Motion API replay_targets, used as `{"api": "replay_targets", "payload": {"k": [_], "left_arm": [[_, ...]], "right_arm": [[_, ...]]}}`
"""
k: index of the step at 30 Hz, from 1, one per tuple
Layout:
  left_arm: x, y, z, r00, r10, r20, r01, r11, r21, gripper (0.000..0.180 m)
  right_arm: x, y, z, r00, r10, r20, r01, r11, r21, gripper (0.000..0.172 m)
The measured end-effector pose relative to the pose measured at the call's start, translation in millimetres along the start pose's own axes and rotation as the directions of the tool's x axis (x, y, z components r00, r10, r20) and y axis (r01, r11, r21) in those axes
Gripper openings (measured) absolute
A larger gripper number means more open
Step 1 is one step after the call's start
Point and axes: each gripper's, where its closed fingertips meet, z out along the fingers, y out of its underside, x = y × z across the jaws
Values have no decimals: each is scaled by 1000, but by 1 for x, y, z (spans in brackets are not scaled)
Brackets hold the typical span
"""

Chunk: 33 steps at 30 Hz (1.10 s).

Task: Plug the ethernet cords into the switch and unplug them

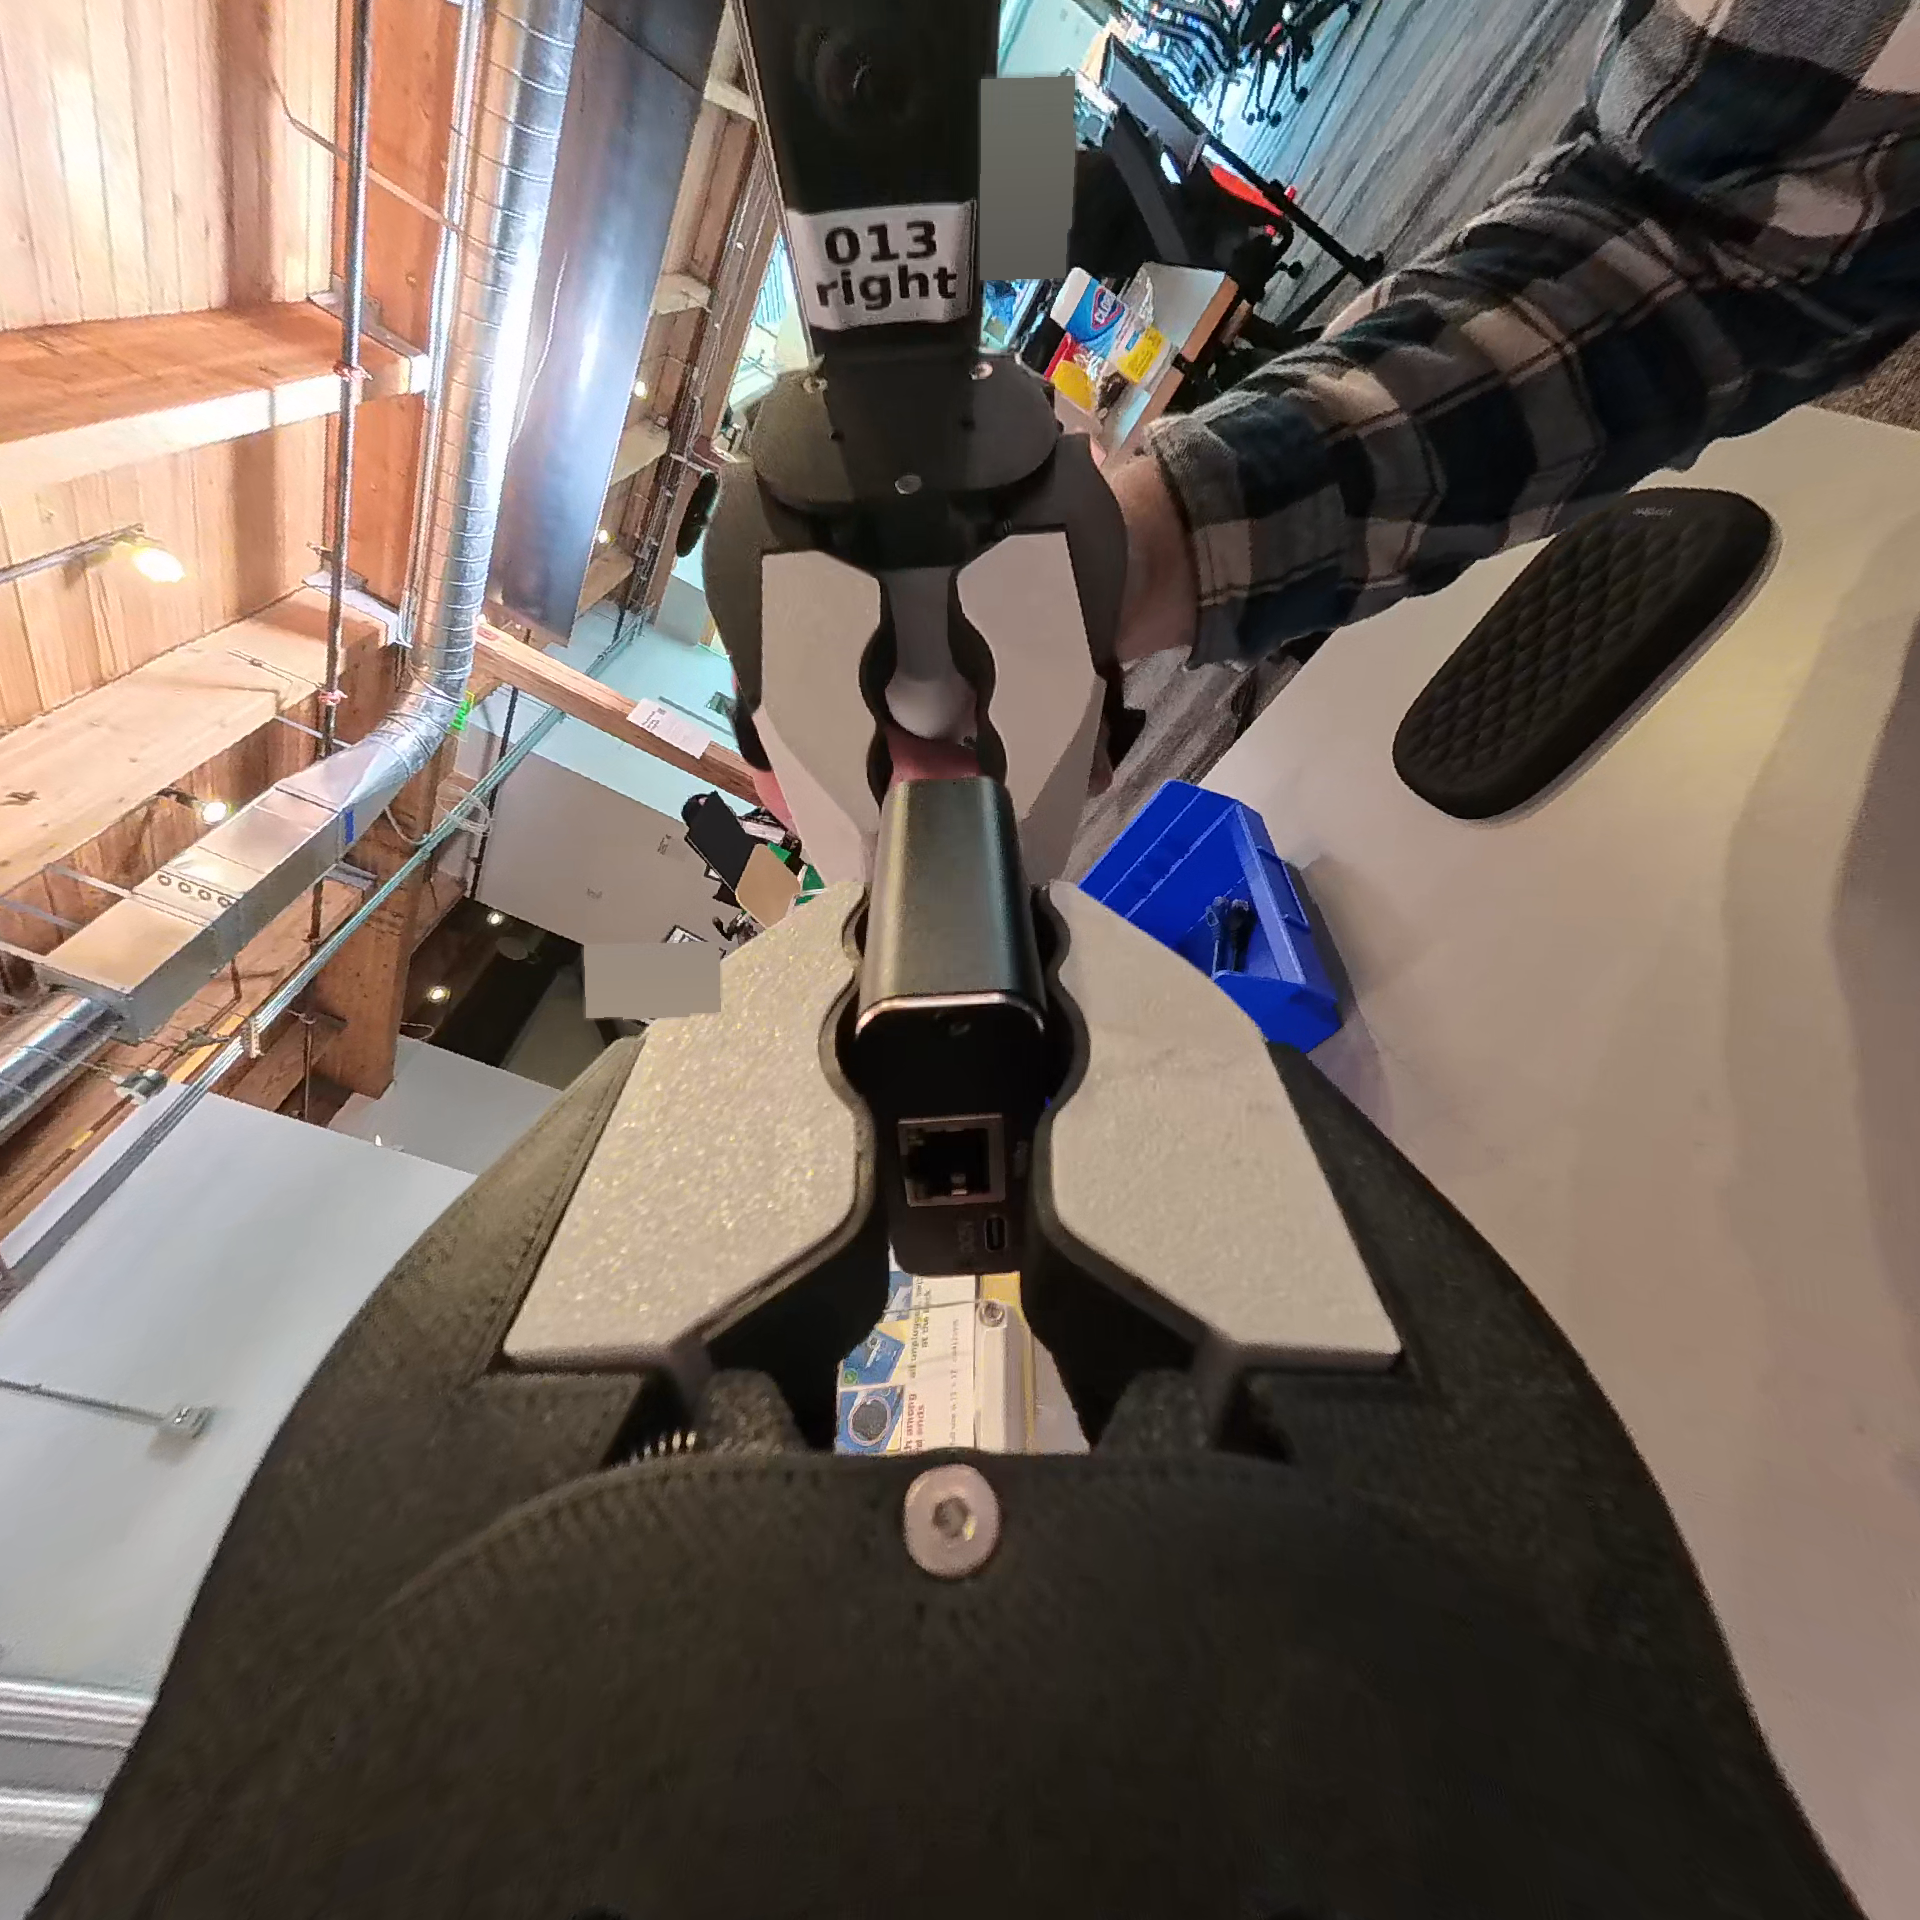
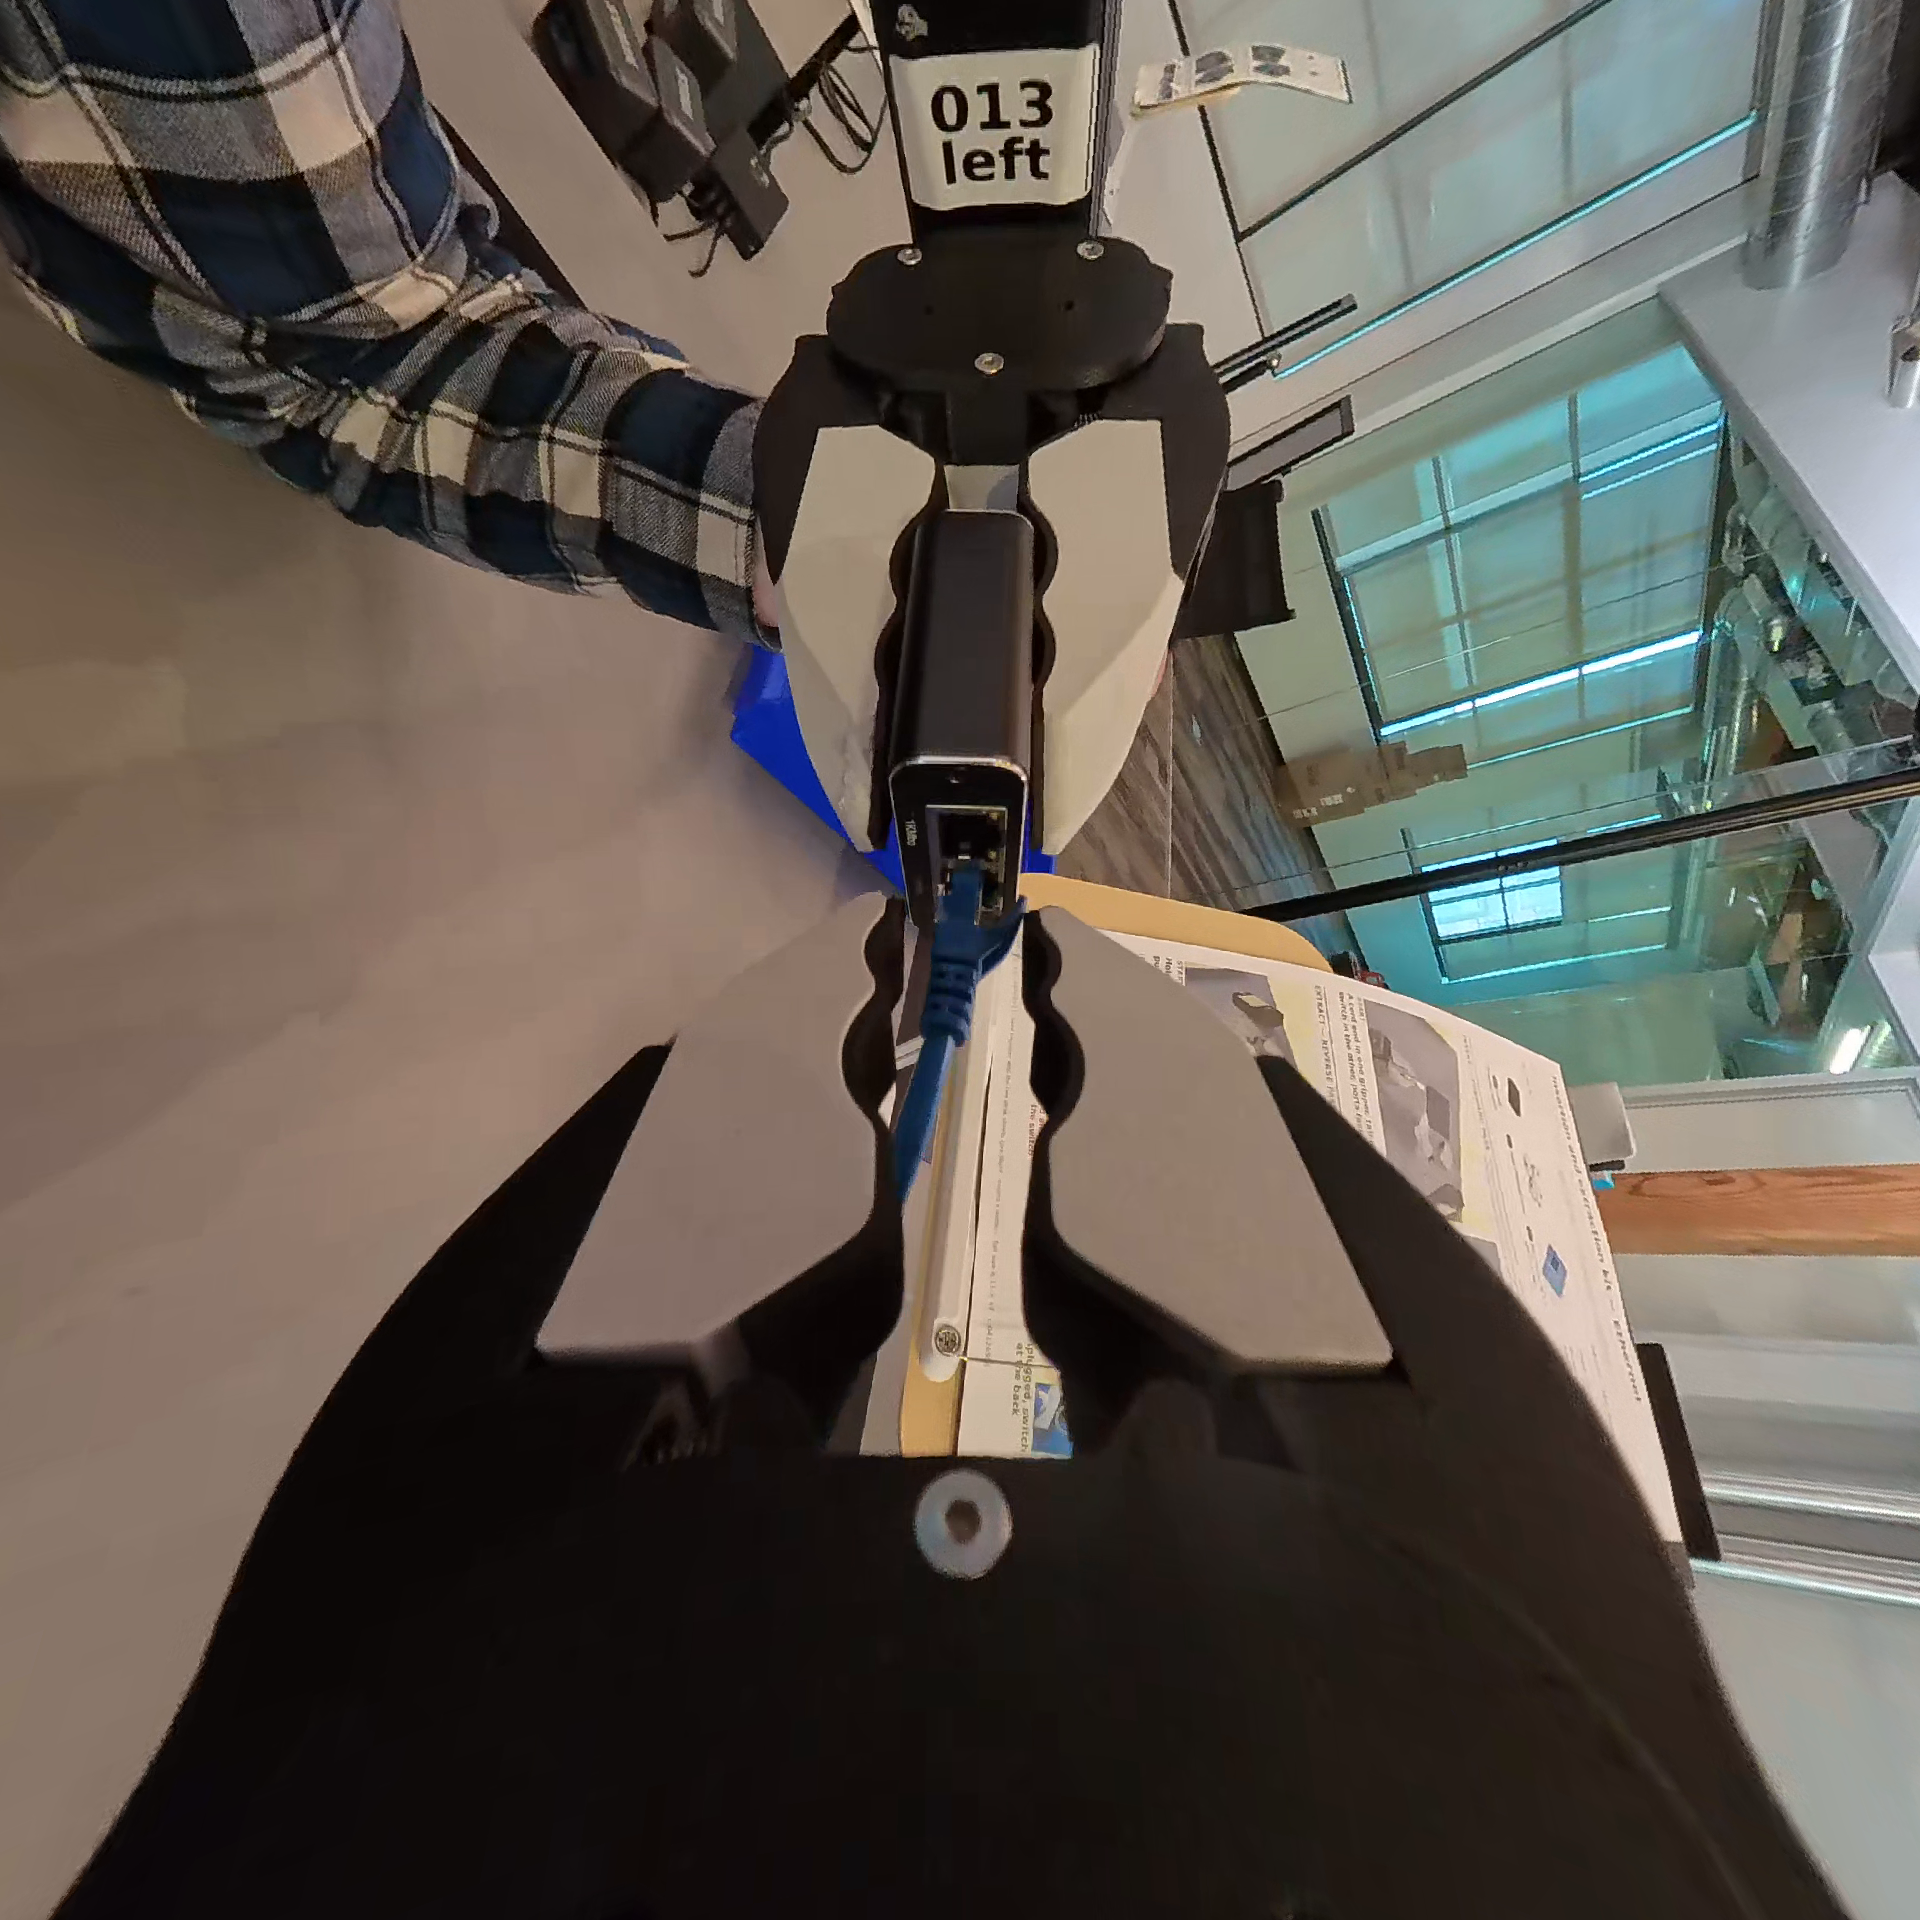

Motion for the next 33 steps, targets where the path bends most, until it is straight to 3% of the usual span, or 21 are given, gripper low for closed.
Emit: {"api": "replay_targets", "payload": {"k": [11,14,18,21,24,33], "left_arm": [[-1,-1,2,999,-34,-13,34,999,29,27],[-9,3,0,997,-76,11,76,997,27,49],[-9,9,-1,996,-89,3,89,996,9,53],[-7,18,2,996,-87,-7,87,996,-22,49],[-2,18,3,997,-72,-35,72,997,-2,27],[-5,8,3,994,-111,-22,113,991,75,27]], "right_arm": [[1,-2,-2,1000,-10,-21,10,1000,-16,13],[3,-1,-4,1000,-13,-25,12,999,-32,13],[4,1,-6,1000,3,-28,-4,999,-33,13],[4,-2,-8,999,25,-27,-25,1000,4,13],[5,-1,-9,999,30,-34,-30,1000,4,13],[6,-3,-12,999,34,-32,-33,999,18,13]]}}
